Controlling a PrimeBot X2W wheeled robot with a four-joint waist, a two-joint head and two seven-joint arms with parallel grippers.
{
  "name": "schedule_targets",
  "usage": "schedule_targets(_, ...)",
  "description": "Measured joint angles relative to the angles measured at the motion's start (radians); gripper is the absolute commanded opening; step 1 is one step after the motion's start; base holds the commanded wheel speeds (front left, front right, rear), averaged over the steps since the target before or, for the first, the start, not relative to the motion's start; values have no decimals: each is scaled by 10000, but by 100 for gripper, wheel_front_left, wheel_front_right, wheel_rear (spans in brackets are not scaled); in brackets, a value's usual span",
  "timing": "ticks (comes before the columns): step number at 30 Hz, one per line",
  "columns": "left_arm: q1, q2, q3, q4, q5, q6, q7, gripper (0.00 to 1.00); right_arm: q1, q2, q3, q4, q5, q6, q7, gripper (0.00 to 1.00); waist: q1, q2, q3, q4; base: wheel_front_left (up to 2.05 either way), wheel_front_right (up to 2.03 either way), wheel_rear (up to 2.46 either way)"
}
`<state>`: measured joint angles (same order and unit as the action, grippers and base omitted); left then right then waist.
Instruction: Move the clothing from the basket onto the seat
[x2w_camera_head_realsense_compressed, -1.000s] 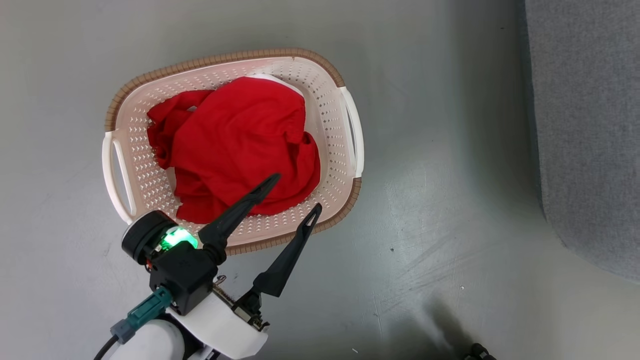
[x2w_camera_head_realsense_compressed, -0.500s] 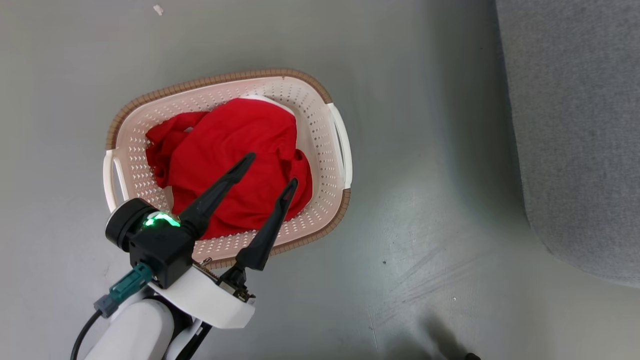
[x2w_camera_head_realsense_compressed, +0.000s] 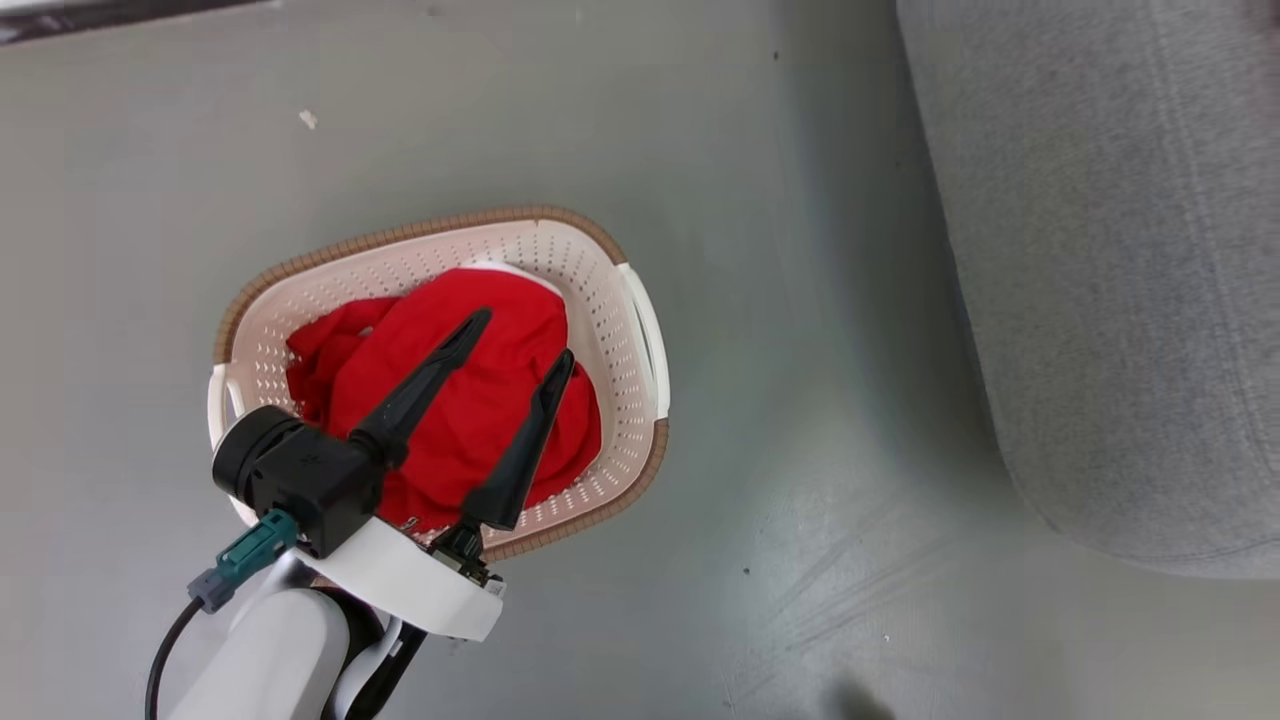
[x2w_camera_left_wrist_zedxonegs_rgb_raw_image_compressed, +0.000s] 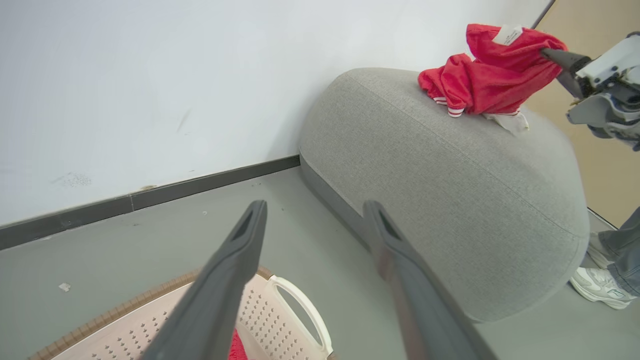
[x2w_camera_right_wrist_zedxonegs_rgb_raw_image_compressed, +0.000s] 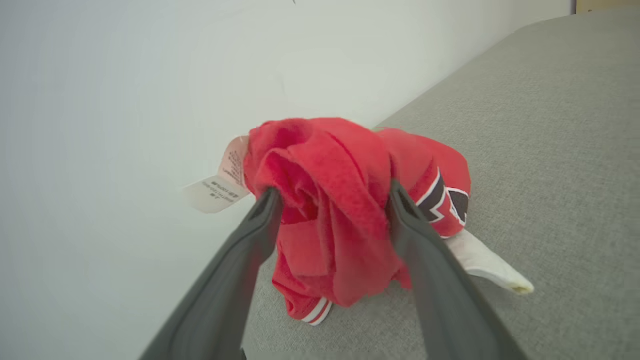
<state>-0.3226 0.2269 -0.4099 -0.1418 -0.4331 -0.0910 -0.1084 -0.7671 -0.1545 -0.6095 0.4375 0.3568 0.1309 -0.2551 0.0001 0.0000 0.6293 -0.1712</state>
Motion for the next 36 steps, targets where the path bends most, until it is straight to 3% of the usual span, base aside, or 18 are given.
schedule_targets(8, 37, -100, -31, 504, -213, -4, -178, 100, 1613, 589, 554, -838, 61, 0, -13, 100, 0, 0, -768, -245, 0, 0, 0)
schedule_targets(18, 467, -278, 173, 974, -366, 12, -556, 100, 2881, 895, 2439, -1580, -13, 0, -13, 100, 0, 0, -1731, -461, 0, 0, 0)
schedule_targets(27, 1074, -506, 738, 1450, -696, 462, -991, 100, 3233, 943, 4721, -1737, -644, 0, -13, 100, 0, 0, -2532, -308, 0, 0, 0)
schedule_targets(36, 1666, -566, 1473, 1916, -767, 945, -1237, 100, 3521, 940, 5868, -1421, -1076, 0, -13, 100, 0, 0, -3216, 230, 0, 0, 0)
